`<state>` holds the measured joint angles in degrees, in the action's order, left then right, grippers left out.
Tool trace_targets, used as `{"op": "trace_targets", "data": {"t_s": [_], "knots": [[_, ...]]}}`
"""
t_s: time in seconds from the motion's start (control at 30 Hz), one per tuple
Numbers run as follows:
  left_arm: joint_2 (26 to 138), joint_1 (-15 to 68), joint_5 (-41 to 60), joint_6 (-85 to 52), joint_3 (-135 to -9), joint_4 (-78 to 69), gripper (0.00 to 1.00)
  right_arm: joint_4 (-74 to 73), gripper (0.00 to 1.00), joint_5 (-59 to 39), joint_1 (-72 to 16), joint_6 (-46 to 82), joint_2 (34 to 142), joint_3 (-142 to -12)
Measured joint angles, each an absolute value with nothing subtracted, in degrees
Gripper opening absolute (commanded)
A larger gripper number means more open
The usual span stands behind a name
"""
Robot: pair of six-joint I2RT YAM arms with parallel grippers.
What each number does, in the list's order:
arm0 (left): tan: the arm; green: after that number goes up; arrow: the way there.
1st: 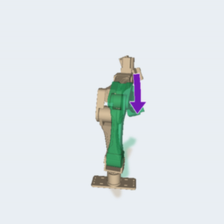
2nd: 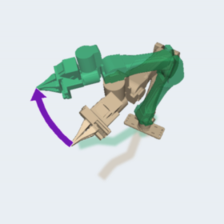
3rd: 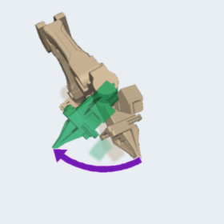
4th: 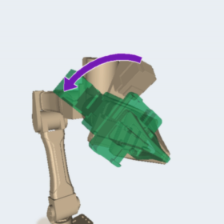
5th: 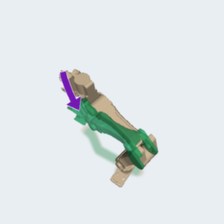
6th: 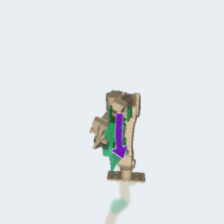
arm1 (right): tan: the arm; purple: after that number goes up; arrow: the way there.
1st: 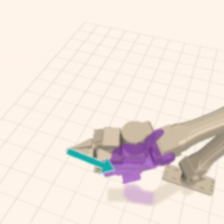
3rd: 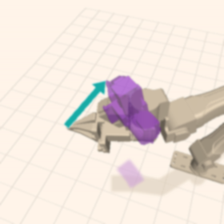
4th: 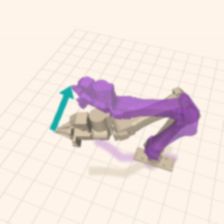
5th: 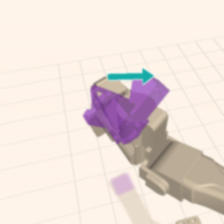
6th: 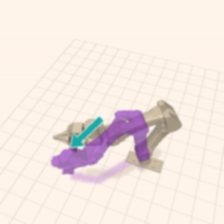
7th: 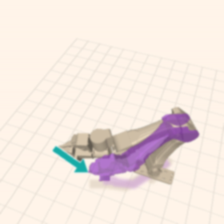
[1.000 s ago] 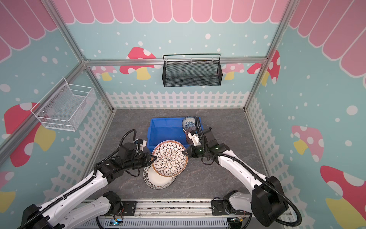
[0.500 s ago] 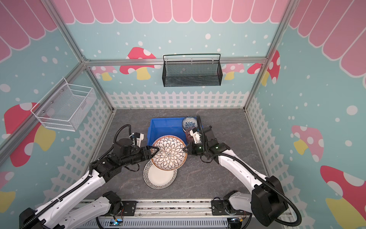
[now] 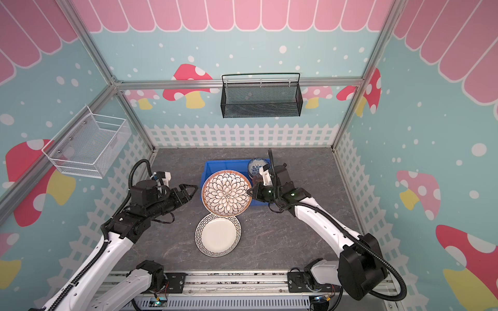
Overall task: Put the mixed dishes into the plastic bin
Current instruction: 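Carry the plate over the bin with right gripper while left draws back, then lower the flower-pattern plate upright into the bin with the right gripper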
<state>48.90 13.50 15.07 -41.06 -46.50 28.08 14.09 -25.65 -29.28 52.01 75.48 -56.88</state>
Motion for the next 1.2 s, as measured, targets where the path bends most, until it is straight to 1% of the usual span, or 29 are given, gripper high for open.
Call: {"op": "trace_targets", "data": {"t_s": [0.53,0.97,1.2], "knots": [[49.9,8.5,18.5,-39.8,-46.8,29.0,0.9,19.3,0.0,-16.4,-31.6,53.2,87.0,-69.3],[51.1,5.2,21.8,-39.0,-46.7,28.8,0.9,21.3,0.0,-11.0,-33.0,55.9,95.2,-74.9],[52.1,3.6,23.7,-38.7,-45.5,28.0,0.9,23.3,0.0,-8.1,-33.7,56.1,96.8,-77.8]]}}
